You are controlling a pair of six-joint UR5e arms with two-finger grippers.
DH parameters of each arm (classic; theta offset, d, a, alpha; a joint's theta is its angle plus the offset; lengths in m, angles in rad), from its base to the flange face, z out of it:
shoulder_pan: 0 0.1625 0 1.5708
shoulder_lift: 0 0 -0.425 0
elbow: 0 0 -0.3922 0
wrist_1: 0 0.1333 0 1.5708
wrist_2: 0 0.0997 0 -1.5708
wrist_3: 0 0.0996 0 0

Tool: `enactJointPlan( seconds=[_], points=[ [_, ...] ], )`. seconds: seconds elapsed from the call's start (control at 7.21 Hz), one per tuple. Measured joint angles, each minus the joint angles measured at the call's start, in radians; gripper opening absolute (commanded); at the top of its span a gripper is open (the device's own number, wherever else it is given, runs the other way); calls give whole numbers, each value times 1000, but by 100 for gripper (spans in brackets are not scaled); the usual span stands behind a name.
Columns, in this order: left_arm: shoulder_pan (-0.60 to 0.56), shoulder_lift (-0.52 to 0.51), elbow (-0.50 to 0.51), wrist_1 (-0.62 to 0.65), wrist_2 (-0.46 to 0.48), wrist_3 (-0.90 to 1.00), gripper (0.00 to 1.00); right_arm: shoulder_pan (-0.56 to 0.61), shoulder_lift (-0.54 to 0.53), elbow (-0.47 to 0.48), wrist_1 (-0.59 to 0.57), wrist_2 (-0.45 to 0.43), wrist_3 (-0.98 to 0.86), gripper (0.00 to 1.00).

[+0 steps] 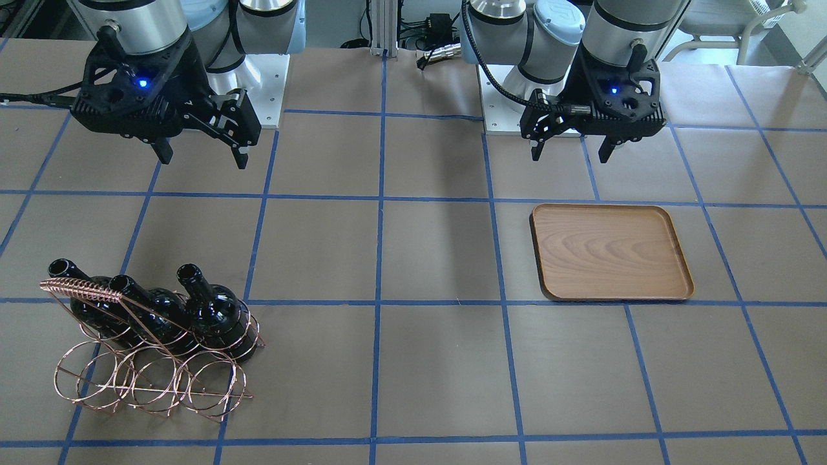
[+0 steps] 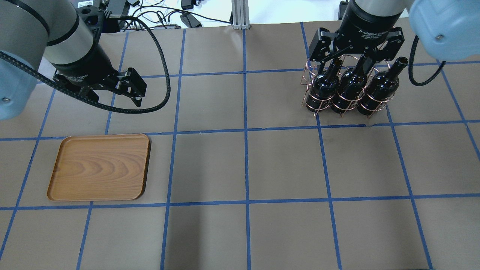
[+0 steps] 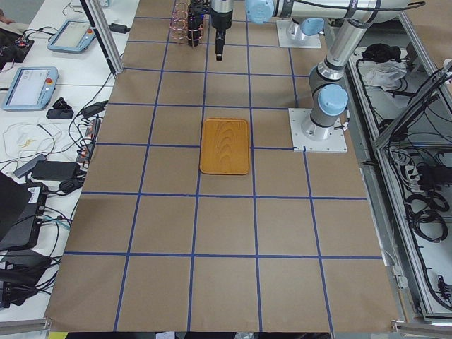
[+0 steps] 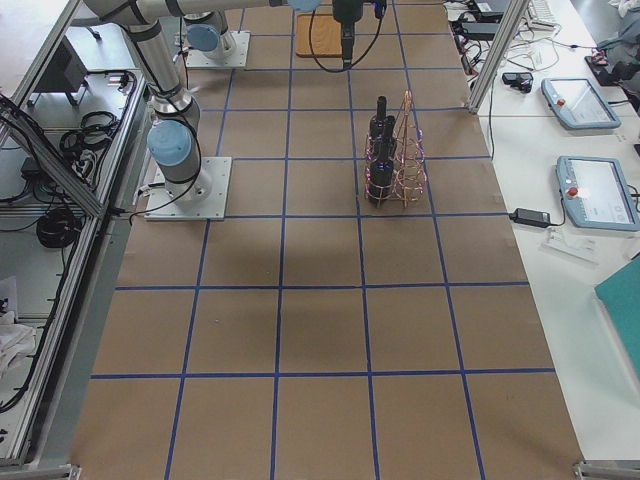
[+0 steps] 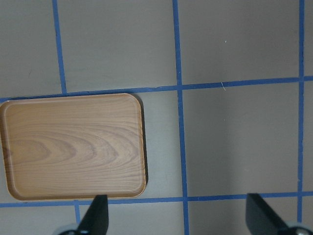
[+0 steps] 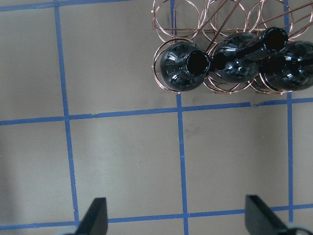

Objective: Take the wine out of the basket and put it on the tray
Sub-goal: 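Lower the right gripper over the middle bottle in the copper rack, then close the right gripper on the neck of the middle wine bottle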

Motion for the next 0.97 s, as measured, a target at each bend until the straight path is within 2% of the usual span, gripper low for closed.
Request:
enactJointPlan(
  seconds=[0.55,0.97],
  points=[
    [0,0,0,0,0,0,100,-163,136,-35,-102,-4,-203,100],
    [1,0,0,1,0,0,100,-187,225,-43,-133,-11,-260,86]
  ],
)
